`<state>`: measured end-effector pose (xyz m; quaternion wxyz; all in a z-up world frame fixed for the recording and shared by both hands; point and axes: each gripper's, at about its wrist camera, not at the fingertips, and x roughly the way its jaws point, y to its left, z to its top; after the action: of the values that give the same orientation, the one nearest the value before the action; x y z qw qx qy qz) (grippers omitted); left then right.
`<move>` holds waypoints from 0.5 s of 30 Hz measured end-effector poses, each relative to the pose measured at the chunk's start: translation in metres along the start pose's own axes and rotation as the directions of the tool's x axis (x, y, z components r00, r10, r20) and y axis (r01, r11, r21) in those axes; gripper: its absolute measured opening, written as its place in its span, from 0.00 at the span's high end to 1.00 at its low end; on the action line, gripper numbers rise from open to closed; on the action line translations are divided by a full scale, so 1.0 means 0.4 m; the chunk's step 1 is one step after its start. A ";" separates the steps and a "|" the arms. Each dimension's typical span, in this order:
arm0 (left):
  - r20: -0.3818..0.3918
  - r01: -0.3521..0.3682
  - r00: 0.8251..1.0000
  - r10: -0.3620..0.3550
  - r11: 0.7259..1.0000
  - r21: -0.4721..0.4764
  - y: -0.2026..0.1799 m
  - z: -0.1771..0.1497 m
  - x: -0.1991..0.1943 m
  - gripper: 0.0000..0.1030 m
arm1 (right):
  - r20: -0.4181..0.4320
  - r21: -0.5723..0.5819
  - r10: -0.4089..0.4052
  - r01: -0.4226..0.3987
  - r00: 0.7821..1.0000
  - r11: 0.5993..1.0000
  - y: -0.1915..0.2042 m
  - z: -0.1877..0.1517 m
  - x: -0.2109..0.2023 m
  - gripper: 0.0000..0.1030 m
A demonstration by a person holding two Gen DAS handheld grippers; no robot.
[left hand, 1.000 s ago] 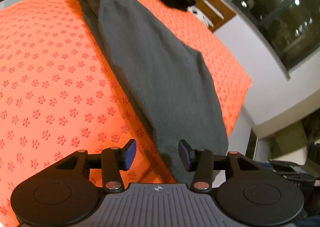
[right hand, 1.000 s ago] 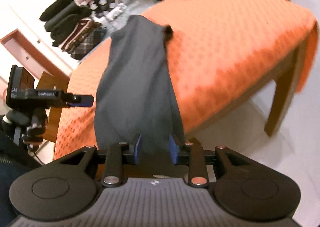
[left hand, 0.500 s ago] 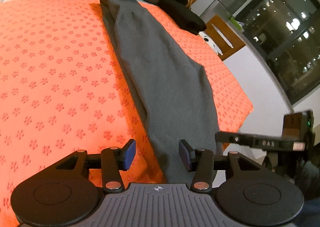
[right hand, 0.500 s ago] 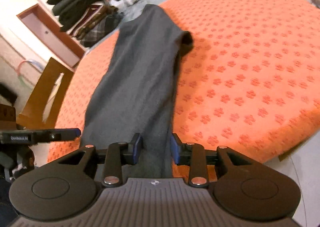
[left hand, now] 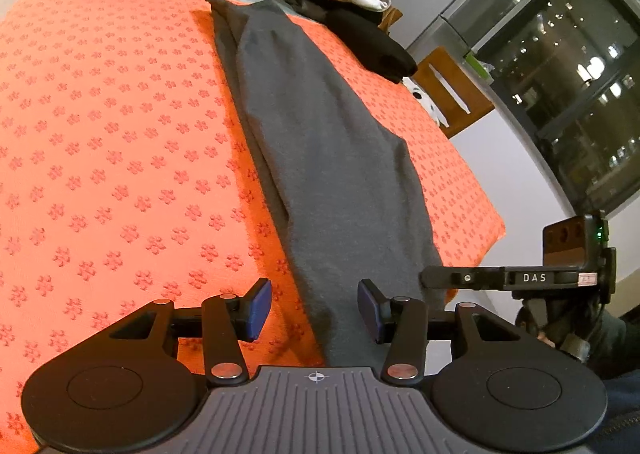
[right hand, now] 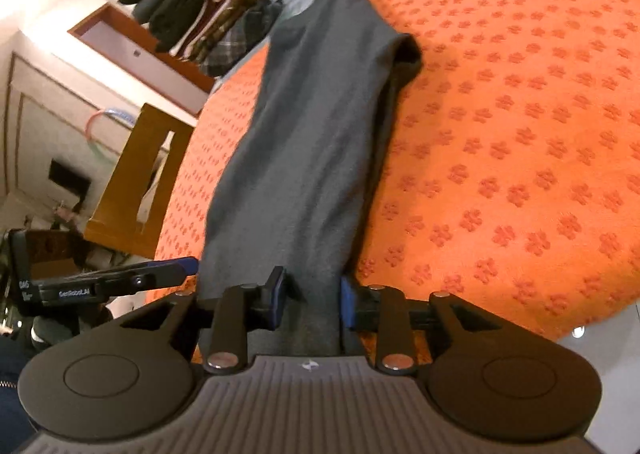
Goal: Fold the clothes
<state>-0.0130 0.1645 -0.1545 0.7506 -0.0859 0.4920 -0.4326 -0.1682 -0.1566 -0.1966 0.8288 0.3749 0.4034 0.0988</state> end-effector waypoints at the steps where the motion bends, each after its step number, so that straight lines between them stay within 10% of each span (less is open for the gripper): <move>1: -0.001 0.010 1.000 -0.010 1.000 -0.013 0.003 -0.001 0.004 0.50 | -0.004 0.007 0.011 -0.011 1.000 1.000 -0.002 0.002 0.003 0.90; 9: -0.007 0.135 0.991 -0.136 0.987 -0.087 0.013 -0.004 0.035 0.42 | 0.061 0.082 0.166 -0.170 0.984 0.982 0.018 0.036 -0.077 0.93; 15: 0.046 0.310 0.950 -0.308 0.928 -0.207 0.040 -0.004 0.067 0.28 | 0.100 0.083 0.216 -0.224 0.971 0.971 0.050 0.096 -0.142 0.93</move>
<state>-0.0014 0.1551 -0.1820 0.6628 -0.2446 0.5109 -0.4898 -0.1739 -0.1899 -0.1338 0.8116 0.4600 0.3257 0.1541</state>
